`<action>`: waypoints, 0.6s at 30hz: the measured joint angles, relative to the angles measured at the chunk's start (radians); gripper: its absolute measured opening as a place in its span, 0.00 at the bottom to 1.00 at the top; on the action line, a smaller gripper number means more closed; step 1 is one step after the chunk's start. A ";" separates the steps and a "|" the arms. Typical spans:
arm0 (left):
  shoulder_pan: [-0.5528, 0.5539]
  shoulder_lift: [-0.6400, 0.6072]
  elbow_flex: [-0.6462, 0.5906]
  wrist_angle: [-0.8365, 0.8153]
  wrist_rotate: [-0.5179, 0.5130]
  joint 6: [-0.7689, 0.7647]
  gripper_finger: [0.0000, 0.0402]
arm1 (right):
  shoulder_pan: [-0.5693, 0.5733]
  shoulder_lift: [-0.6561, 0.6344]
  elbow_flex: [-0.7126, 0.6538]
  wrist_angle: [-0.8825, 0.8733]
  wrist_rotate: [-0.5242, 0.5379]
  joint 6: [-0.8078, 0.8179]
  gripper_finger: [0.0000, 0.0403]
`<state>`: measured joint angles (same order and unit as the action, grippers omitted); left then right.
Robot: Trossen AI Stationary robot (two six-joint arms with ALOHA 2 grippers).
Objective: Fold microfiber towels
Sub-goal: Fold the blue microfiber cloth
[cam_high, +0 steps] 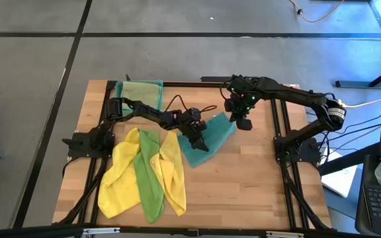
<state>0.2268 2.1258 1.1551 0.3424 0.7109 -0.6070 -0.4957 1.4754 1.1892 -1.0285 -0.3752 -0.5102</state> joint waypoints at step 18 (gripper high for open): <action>0.015 -0.001 0.010 -0.063 0.071 -0.008 0.44 | -0.034 0.003 0.000 -0.020 0.020 0.000 0.02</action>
<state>0.2415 2.1246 1.1648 0.2791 0.7821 -0.6147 -0.5298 1.4788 1.1889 -1.0485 -0.3552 -0.5102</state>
